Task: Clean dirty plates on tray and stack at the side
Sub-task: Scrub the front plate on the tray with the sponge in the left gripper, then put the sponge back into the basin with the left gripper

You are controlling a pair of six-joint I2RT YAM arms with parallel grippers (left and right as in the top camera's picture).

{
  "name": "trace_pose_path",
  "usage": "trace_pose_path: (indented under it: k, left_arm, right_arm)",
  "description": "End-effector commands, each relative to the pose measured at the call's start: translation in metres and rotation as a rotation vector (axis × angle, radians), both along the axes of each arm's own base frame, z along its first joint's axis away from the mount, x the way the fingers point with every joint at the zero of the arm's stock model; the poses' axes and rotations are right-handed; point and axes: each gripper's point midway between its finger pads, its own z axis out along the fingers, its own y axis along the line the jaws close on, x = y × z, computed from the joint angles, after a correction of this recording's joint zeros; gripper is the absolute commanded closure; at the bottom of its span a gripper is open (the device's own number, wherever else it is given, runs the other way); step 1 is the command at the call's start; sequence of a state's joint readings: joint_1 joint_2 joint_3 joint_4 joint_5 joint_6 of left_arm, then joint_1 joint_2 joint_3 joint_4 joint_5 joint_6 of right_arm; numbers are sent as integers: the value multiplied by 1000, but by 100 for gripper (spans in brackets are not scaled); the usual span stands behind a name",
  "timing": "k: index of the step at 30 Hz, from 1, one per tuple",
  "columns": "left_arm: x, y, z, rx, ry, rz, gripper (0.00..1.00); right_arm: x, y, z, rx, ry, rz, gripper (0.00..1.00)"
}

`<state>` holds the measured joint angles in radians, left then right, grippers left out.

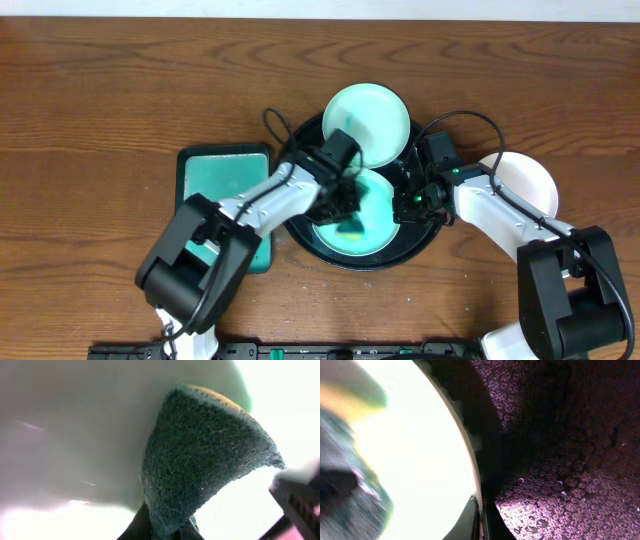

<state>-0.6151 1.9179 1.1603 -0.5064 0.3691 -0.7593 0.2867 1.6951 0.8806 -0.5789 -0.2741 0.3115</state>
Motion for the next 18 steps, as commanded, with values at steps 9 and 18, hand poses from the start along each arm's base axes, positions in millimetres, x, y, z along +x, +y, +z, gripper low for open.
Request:
trace_pose_path:
  k: [9,18]
  left_arm:
    - [31,113,-13,400,-69,197,93]
    - [15,142,54,400,-102,236,93]
  right_arm:
    - [-1,-11,-6,-70,5,-14,99]
    - [-2,-11,-6,-71,7,-13,99]
